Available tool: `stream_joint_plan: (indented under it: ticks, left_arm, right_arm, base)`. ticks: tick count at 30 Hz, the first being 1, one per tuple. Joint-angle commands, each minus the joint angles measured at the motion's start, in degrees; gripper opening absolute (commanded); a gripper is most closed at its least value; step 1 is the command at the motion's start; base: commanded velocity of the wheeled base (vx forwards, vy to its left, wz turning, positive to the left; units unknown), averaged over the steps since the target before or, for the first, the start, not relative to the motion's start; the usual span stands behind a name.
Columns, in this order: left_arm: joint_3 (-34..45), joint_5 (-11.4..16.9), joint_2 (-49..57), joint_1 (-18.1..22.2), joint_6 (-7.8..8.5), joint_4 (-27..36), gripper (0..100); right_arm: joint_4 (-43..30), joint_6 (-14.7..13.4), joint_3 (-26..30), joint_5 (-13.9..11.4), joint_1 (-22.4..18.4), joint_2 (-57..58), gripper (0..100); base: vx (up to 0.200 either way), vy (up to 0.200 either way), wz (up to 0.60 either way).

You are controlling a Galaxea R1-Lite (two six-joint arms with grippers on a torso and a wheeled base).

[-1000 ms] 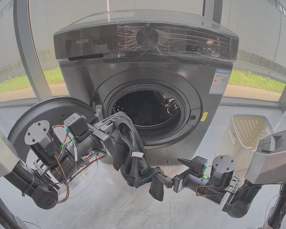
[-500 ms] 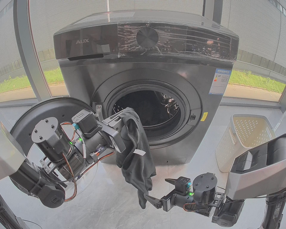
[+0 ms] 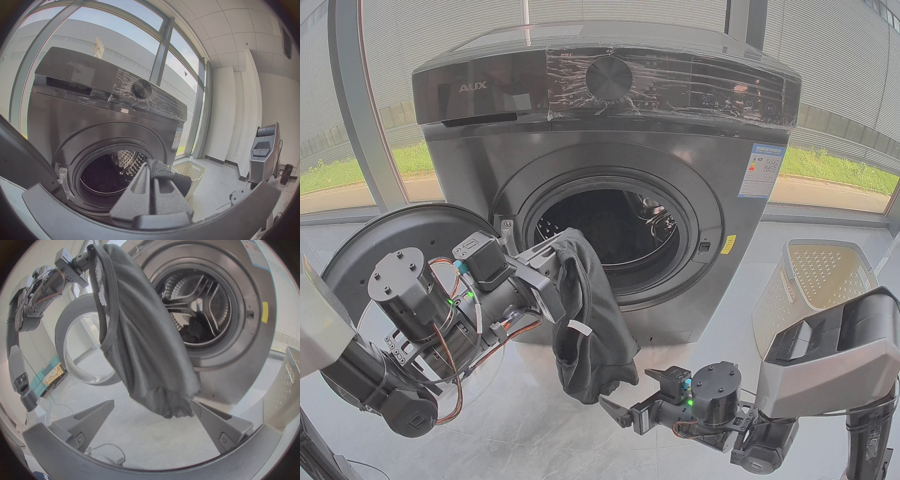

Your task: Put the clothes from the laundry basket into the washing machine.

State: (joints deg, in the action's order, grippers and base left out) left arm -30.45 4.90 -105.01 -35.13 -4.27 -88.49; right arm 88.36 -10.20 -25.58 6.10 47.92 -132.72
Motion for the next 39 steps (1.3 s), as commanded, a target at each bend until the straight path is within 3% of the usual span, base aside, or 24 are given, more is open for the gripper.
stream_joint_plan:
  ticks: [1, 4, 5, 11, 15, 22, 31, 36, 37, 39]
  left_arm:
    - [-0.05, 0.20, 0.51, -0.46, 0.14, -0.10, 0]
    - [-0.13, 0.28, 0.68, -0.73, 0.14, -0.10, 0]
    - [-0.40, 0.46, 0.77, -1.34, -0.04, -0.10, 0]
    - [-1.28, 0.28, 0.86, -2.57, -0.39, -0.19, 0]
    - [-1.45, 0.28, 1.65, -3.27, -0.74, -0.10, 0]
    - [-1.36, 0.28, 2.18, -3.27, -1.01, -0.19, 0]
    - [-0.40, 0.64, 2.79, -3.36, -2.15, -0.19, 0]
    - [0.04, 0.72, 2.88, -3.36, -2.50, -0.19, 0]
    - [0.04, 0.72, 2.88, -3.36, -2.50, -0.19, 0]
    - [0.13, 0.64, 2.88, -3.27, -2.50, -0.19, 0]
  right_arm:
    - [-0.03, 2.56, -6.15, -0.38, -1.34, -3.86, 100]
    - [-0.03, 2.64, -7.21, -1.26, -2.31, -5.27, 100]
    - [-0.03, 2.56, -9.14, -2.93, -3.01, -6.06, 100]
    - [-0.38, 2.82, -15.12, -3.99, -5.65, -7.82, 100]
    - [-0.20, 3.26, -16.52, -7.50, -5.82, -8.52, 100]
    - [-0.55, 3.35, -23.03, -9.70, -5.29, -11.51, 100]
    - [-0.64, 3.00, -31.03, -9.08, -5.91, -13.09, 100]
    - [-0.64, 2.64, -32.52, -7.15, -5.91, -13.18, 100]
    - [-0.55, 2.64, -32.52, -7.15, -5.91, -13.18, 0]
    - [-0.38, 2.56, -32.34, -7.15, -5.65, -12.92, 0]
  base:
    - [0.000, 0.000, 0.00]
    - [0.000, 0.000, 0.00]
    - [0.000, 0.000, 0.00]
    - [0.000, 0.000, 0.00]
    - [0.000, 0.000, 0.00]
    - [0.000, 0.000, 0.00]
    - [0.000, 0.000, 0.00]
    - [0.000, 0.000, 0.00]
    - [0.000, 0.000, 0.00]
    - [0.000, 0.000, 0.00]
